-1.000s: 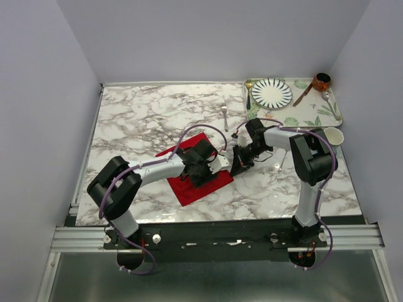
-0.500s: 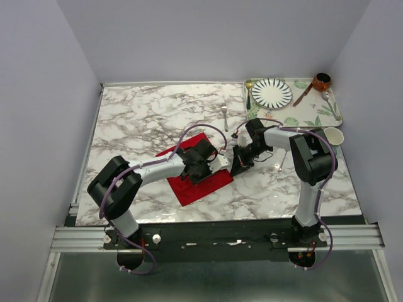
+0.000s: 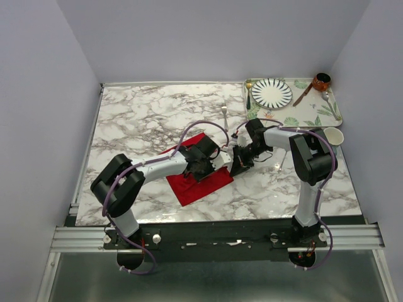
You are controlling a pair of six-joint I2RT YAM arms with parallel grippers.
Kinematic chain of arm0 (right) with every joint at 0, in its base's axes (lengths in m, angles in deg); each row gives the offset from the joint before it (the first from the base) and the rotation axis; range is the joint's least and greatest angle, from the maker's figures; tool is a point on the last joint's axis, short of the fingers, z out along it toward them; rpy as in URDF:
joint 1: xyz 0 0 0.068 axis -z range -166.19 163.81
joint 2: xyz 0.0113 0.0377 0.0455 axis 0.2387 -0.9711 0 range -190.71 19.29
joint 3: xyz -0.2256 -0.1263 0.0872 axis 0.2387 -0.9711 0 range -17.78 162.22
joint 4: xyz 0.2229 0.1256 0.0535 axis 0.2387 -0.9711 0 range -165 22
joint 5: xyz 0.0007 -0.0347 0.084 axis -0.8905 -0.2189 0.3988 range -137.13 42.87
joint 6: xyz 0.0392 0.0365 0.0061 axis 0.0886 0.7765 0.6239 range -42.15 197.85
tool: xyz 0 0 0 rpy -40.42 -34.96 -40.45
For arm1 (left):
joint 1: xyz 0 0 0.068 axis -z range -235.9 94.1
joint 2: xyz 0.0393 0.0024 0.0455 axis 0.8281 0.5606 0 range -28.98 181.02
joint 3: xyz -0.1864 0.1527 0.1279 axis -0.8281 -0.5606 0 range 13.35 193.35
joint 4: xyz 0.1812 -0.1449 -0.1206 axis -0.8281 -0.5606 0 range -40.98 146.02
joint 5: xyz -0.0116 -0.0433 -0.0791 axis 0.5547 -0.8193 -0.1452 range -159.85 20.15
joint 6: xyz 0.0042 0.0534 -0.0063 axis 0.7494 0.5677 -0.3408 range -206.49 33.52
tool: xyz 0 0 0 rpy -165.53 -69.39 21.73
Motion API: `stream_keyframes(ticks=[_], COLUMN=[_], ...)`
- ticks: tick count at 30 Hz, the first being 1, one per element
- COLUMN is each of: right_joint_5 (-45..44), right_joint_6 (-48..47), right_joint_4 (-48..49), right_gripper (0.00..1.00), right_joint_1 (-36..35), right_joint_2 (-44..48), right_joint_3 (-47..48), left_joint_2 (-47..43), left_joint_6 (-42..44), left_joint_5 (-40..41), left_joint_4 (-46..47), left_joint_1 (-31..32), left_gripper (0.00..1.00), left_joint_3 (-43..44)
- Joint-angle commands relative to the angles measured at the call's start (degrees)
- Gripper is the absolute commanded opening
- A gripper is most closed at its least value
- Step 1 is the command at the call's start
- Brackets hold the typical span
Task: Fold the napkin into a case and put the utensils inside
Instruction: Pick up the rectangle-folded napkin at the center of the board.
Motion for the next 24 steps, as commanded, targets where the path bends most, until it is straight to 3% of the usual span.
stream_keyframes(ticks=[1,4,8,11,16,24], right_joint_5=[-2.81,-2.72,-2.81,-2.72,-2.72,-2.81], right_joint_6=[-0.66,-0.66,-0.66,-0.57,-0.66,-0.66], right_joint_4=[0.64,0.64,0.64,0.55,0.64,0.64], right_gripper=[0.01,0.01,0.01,0.01,0.01,0.01], right_joint_1=[-0.43,-0.43,-0.43,-0.43,-0.43,-0.43], right_joint_2=[-2.17,-2.26,-2.26,-2.35,-2.35,-2.53], right_joint_3=[-1.02,-0.93,-0.94,-0.85,-0.85,-0.76], left_joint_2=[0.59,1.46,1.82,2.43,3.22,2.26], left_joint_6=[-1.99,-2.78,-3.39,-3.49,-2.87,-1.82], left_joint_5=[-3.0,-3.88,-5.29,-5.21,-4.24,-2.13], left_joint_4=[1.04,0.95,0.77,0.69,1.04,0.6], left_joint_1=[0.17,0.17,0.17,0.17,0.17,0.17], left_gripper=[0.11,0.23,0.48,0.54,0.54,0.39], left_joint_3=[1.49,1.4,1.22,1.4,1.49,1.66])
